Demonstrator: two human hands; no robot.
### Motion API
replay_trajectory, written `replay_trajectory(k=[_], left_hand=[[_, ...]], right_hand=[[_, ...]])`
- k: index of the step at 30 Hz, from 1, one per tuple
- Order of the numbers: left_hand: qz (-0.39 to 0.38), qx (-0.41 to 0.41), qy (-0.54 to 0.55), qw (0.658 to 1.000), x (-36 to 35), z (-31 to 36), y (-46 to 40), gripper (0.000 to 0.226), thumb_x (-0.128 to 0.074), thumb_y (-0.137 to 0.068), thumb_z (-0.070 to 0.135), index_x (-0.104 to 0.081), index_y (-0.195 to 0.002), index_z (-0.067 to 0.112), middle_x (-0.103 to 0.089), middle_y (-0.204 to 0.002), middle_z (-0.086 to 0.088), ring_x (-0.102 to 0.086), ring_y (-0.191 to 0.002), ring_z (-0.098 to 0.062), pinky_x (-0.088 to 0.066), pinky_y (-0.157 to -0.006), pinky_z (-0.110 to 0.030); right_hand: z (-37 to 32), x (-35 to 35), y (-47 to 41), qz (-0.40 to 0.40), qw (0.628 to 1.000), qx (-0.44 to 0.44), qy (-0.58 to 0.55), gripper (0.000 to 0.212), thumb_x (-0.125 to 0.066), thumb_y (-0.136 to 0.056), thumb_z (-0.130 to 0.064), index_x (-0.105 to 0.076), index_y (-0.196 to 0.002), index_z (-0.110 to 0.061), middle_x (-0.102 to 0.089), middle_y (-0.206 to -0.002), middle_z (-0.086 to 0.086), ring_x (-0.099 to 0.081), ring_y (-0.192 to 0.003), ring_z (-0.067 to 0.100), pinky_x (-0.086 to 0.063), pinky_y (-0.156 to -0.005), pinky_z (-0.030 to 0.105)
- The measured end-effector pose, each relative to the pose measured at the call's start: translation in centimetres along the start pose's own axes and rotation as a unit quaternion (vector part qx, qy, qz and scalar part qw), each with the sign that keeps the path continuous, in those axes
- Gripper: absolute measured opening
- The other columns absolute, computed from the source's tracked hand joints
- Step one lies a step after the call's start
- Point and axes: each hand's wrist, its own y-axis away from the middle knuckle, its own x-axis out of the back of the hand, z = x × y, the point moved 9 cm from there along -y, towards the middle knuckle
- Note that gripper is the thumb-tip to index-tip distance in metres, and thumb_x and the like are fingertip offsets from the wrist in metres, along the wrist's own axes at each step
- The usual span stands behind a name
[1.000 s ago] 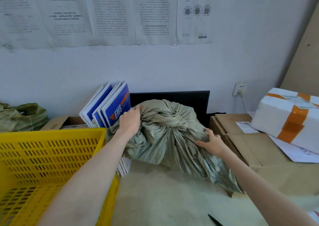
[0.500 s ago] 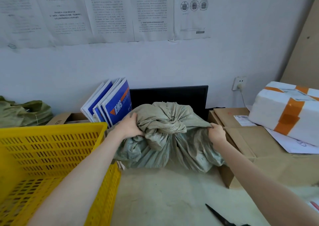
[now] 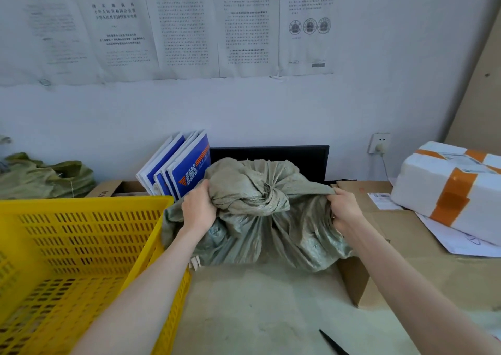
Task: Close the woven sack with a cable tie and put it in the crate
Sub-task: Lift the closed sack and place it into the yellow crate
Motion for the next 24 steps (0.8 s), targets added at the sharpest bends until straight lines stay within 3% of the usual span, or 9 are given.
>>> replay_trajectory(k=[3, 5, 11, 16, 24], left_hand=[[0.062, -0.001, 0.038, 0.997, 2.7, 2.1, -0.9, 0.012, -0.052, -0.091, 0.015, -0.059, -0.096, 0.007, -0.068, -0.094, -0.016, -0.062, -0.091, -0.041, -0.049, -0.074, -0.046], [0.091, -0.003, 0.060, 0.994, 4.6, 3.6, -1.8, 0.010, -0.051, -0.091, 0.015, -0.058, -0.091, 0.007, -0.068, -0.090, -0.016, -0.062, -0.088, -0.041, -0.046, -0.070, -0.043], [0.177, -0.044, 0.056, 0.982, 12.1, 8.0, -4.0, 0.016, -0.050, -0.090, 0.013, -0.059, -0.103, 0.008, -0.068, -0.097, -0.021, -0.061, -0.093, -0.044, -0.042, -0.071, -0.041], [0.233, -0.064, 0.037, 0.970, 17.4, 9.7, -5.0, 0.016, -0.049, -0.087, 0.011, -0.058, -0.099, 0.007, -0.068, -0.094, -0.021, -0.061, -0.090, -0.045, -0.035, -0.066, -0.037], [0.283, -0.080, 0.045, 0.955, 22.4, 10.0, -5.3, 0.009, -0.051, -0.084, 0.003, -0.055, -0.091, 0.005, -0.066, -0.085, -0.020, -0.060, -0.083, -0.043, -0.031, -0.063, -0.033]], right_hand=[[-2.9, 0.5, 1.4, -0.005, 1.000, 0.018, -0.025, 0.031, -0.035, -0.097, 0.003, -0.061, -0.081, -0.003, -0.065, -0.090, 0.018, -0.063, -0.075, 0.030, -0.056, -0.068, 0.041], [-5.4, 0.7, 2.3, -0.010, 0.998, 0.039, -0.043, 0.032, -0.033, -0.099, 0.002, -0.061, -0.084, -0.003, -0.064, -0.085, 0.016, -0.063, -0.073, 0.028, -0.053, -0.062, 0.035], [-12.0, 0.7, 4.0, -0.041, 0.988, 0.098, -0.112, 0.028, -0.035, -0.099, -0.001, -0.061, -0.107, 0.001, -0.066, -0.097, 0.017, -0.066, -0.086, 0.029, -0.055, -0.070, 0.036], [-15.9, -0.3, 5.9, -0.069, 0.978, 0.131, -0.145, 0.030, -0.034, -0.098, 0.001, -0.061, -0.090, -0.007, -0.067, -0.089, 0.013, -0.067, -0.076, 0.022, -0.056, -0.059, 0.029], [-20.1, -2.5, 8.4, -0.102, 0.965, 0.174, -0.168, 0.029, -0.035, -0.096, 0.003, -0.062, -0.089, -0.006, -0.068, -0.085, 0.012, -0.069, -0.072, 0.020, -0.057, -0.057, 0.028]])
